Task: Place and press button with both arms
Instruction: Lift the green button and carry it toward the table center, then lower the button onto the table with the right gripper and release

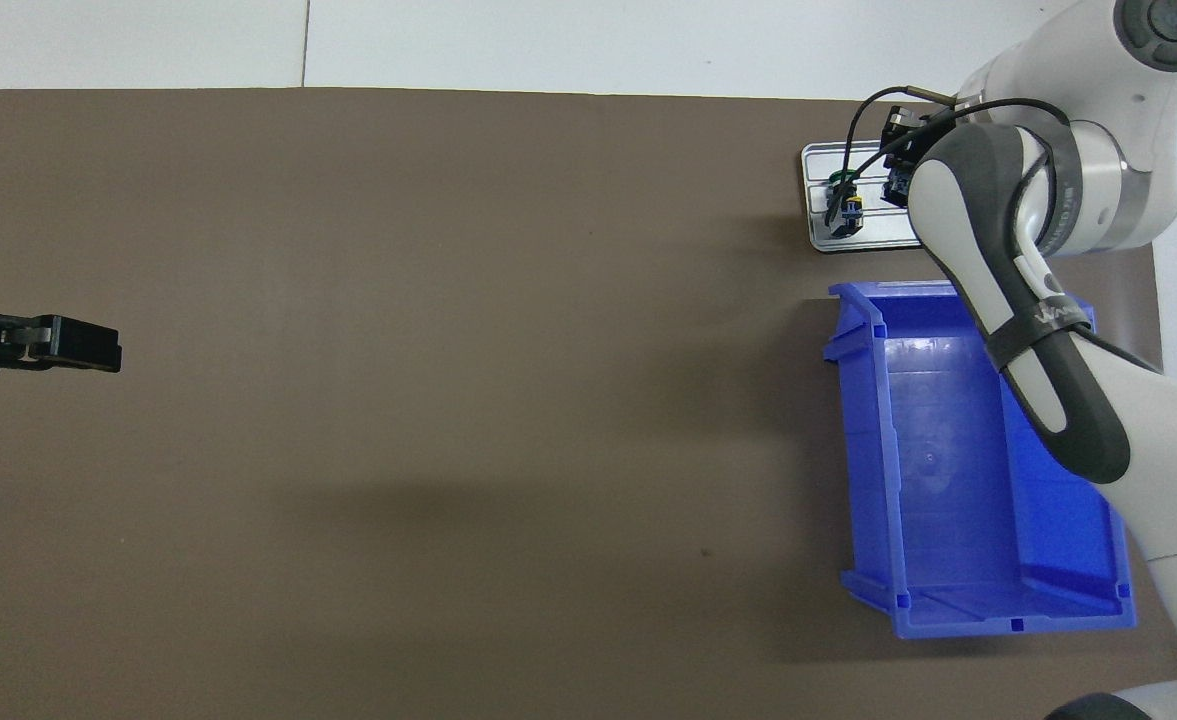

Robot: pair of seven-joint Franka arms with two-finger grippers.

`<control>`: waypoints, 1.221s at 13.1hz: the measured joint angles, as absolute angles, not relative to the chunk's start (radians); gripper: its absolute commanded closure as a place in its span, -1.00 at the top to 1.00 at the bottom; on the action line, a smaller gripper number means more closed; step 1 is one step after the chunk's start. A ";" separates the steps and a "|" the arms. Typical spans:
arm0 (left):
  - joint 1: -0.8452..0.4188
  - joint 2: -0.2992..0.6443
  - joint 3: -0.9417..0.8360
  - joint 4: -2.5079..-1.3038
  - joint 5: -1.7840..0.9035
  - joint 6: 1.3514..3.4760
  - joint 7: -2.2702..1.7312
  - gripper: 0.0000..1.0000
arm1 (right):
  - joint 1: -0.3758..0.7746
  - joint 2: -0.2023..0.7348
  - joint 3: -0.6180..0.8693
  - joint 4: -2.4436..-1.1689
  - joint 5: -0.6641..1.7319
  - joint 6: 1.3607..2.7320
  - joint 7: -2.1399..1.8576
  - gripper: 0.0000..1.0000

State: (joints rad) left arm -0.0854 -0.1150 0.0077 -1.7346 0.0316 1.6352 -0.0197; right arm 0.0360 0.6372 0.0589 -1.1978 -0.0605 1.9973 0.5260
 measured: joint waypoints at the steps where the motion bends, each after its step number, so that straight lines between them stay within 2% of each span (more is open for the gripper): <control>1: -0.085 -0.115 0.008 -1.735 0.032 1.635 -0.020 1.00 | 0.067 0.626 0.059 -1.203 -0.061 1.988 0.616 -1.00; 11: -0.085 -0.115 0.008 -1.735 0.032 1.635 -0.020 1.00 | 0.428 0.608 0.060 -1.207 -0.121 1.962 1.581 -1.00; 16: -0.086 -0.115 0.007 -1.735 0.032 1.635 -0.020 1.00 | 0.579 0.609 0.060 -1.221 -0.150 1.932 1.860 -1.00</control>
